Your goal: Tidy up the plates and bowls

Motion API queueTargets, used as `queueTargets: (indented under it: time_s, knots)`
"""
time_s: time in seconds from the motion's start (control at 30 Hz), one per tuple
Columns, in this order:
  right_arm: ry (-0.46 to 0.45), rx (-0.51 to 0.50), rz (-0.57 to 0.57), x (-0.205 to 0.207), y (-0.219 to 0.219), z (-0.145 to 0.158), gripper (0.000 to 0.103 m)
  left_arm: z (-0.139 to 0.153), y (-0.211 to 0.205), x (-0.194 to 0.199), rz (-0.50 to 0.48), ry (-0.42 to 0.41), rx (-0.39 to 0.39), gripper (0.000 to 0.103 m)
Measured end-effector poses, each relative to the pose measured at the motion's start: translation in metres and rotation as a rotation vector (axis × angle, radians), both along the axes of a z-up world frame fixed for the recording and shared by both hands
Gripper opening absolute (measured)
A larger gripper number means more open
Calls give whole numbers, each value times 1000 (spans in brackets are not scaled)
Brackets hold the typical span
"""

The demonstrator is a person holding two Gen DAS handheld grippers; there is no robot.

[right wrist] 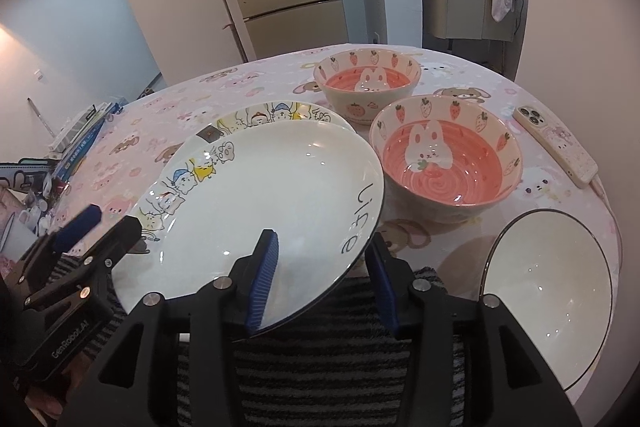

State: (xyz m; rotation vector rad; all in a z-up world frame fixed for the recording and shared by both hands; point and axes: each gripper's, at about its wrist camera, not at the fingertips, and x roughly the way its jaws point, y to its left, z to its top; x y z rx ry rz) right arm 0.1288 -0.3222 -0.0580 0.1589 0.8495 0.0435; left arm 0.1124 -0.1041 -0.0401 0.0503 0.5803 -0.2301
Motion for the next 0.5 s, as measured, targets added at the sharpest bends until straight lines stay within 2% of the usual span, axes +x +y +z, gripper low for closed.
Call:
queueTargets:
  time_s: [0.1, 0.47, 0.5]
  knots:
    - [-12, -12, 18, -6, 1, 4, 46, 4, 2, -1, 17, -17, -4, 81]
    - [-35, -25, 28, -16, 0, 13, 46, 30, 9, -17, 40, -106, -10, 86]
    - [-40, -40, 29, -16, 2, 13, 44, 32, 10, -19, 42, -111, -12, 86]
